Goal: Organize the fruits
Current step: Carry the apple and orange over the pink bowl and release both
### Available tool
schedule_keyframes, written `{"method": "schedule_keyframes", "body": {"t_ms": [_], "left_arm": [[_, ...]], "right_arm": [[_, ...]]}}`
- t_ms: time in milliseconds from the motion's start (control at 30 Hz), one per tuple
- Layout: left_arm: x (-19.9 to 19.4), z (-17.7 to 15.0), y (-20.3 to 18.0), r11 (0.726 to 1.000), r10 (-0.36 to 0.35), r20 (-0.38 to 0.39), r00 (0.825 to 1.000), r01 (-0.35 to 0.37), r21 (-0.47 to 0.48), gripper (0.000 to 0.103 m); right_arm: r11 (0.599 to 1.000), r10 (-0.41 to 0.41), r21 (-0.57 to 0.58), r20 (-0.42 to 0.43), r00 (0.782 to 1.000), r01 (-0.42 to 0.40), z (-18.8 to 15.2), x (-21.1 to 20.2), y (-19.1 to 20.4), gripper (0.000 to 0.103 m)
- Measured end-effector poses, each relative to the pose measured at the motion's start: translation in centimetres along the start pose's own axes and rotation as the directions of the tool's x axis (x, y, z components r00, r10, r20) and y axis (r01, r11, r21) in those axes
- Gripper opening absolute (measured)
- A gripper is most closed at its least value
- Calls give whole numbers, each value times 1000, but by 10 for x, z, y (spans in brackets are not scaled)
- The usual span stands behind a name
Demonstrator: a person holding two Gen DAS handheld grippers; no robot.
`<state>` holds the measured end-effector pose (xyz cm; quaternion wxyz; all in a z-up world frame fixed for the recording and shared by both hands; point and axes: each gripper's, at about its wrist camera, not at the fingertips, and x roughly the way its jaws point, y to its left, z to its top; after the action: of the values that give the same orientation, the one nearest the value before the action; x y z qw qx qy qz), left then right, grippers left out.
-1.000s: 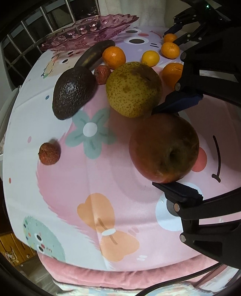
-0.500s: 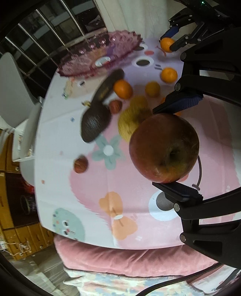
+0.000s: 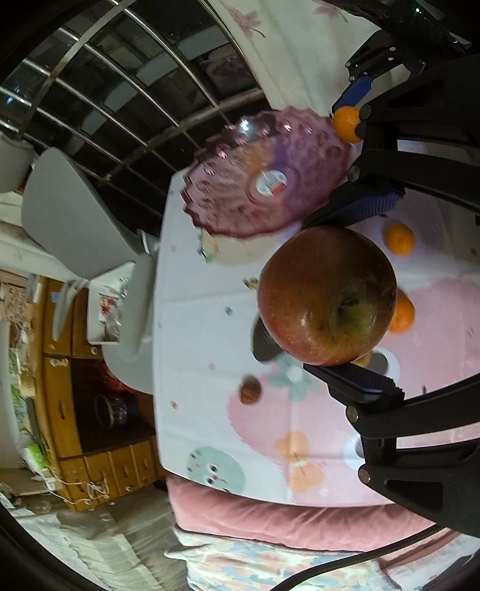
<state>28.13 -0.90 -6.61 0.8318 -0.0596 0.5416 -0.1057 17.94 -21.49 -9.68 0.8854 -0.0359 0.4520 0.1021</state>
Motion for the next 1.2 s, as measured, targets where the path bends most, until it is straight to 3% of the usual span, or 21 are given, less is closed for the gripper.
{"method": "schedule_keyframes", "body": {"t_ms": [233,533,800,1200], "left_arm": [[29,20,-52,999,-18,10,1000,17,27,67],[94,35,-111,995,-30,-61,998,35,90,67],[152,32,-139,993,-28,-163,986,47,111,67],[190,22,-151,992,25,-249,968,7,130,67]], "right_arm": [[999,12,36,-3,1000,-12,11,17,-45,39],[992,44,118,-92,995,-33,2,58,-95,39],[986,68,162,-160,985,-42,-6,84,-113,39],[974,98,220,-214,972,-49,-14,100,-127,39]]}}
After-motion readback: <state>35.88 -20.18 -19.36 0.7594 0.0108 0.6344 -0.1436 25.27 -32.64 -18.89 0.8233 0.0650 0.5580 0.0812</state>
